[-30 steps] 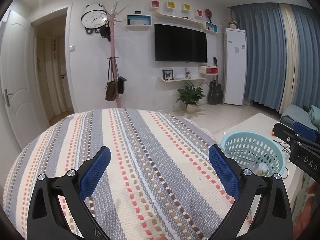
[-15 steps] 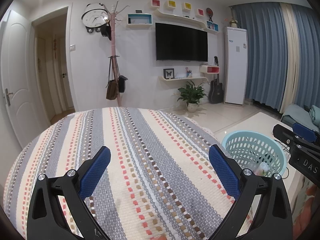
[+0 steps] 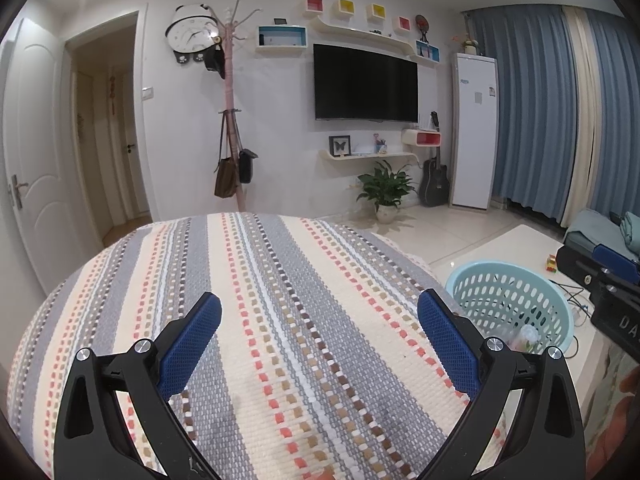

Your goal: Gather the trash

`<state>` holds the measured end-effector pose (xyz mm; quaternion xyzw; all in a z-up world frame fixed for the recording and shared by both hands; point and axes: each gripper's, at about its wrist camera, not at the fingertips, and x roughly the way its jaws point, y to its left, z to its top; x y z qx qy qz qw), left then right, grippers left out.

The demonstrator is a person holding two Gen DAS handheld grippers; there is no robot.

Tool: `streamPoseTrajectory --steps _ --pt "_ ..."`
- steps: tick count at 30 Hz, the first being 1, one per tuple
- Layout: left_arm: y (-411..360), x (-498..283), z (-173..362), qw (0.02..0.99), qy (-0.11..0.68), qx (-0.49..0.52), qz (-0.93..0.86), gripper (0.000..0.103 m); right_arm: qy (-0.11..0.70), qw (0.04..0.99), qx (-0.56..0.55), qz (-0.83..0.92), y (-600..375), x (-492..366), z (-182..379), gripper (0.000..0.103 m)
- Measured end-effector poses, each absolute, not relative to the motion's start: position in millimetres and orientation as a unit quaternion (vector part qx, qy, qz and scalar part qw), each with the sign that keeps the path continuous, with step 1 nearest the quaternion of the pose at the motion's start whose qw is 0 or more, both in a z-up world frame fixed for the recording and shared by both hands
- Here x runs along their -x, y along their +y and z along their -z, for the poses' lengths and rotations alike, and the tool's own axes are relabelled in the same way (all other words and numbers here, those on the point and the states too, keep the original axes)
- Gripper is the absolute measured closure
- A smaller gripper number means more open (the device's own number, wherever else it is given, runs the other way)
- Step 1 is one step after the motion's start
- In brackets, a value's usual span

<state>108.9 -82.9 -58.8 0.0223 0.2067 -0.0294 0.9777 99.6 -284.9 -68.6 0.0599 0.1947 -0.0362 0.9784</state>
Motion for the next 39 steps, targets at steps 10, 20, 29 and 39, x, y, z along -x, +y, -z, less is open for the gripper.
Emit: streamPoseTrajectory --steps 10,20,29,39 --pt "-84.5 -98.4 46.8 0.979 0.203 -0.033 -0.007 0.008 0.204 0.975 -0.056 0.065 -290.1 -91.7 60.2 0.039" --pt "-92.9 -91.1 35.2 0.977 0.208 -0.033 -0.021 0.008 0.215 0.97 -0.07 0.089 -304.3 -83.3 52.9 0.039" --pt "-88.8 -83.1 22.9 0.976 0.212 -0.026 -0.033 0.008 0.213 0.969 -0.096 0.087 -310.5 -76.7 50.4 0.039" --pt "-81.5 -80.8 25.2 0.974 0.225 -0.012 -0.017 0.008 0.208 0.97 -0.091 0.081 -303.7 -69.6 47.9 0.039"
